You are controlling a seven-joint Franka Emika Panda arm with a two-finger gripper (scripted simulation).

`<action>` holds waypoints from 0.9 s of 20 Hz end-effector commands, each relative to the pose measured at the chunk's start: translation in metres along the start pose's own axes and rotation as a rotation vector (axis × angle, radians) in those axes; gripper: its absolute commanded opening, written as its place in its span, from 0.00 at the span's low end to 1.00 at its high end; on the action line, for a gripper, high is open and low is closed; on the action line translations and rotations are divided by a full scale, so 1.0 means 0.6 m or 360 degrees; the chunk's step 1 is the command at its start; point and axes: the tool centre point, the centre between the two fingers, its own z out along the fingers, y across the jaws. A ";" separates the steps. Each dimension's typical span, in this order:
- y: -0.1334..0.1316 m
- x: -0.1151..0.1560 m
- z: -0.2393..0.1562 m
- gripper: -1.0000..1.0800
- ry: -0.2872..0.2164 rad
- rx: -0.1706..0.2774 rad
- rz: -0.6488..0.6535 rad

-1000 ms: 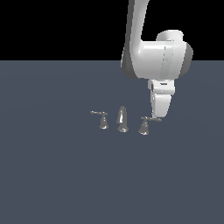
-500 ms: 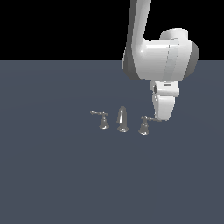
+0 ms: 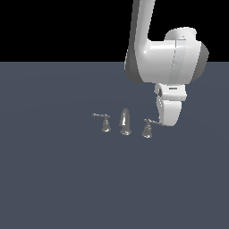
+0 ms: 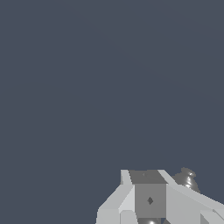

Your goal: Turn on the faucet by rotating a designated handle.

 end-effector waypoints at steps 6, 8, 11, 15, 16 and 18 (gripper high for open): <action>0.046 -0.005 0.000 0.00 0.0000 -0.0016 0.0008; 0.057 -0.006 0.000 0.00 0.0001 -0.0018 0.0011; 0.075 -0.009 -0.001 0.00 0.0002 -0.0020 0.0014; 0.074 -0.012 0.001 0.00 0.0005 -0.0014 0.0026; 0.078 -0.019 0.001 0.00 0.0005 -0.0015 0.0025; 0.086 -0.033 0.000 0.00 0.0004 -0.0016 0.0023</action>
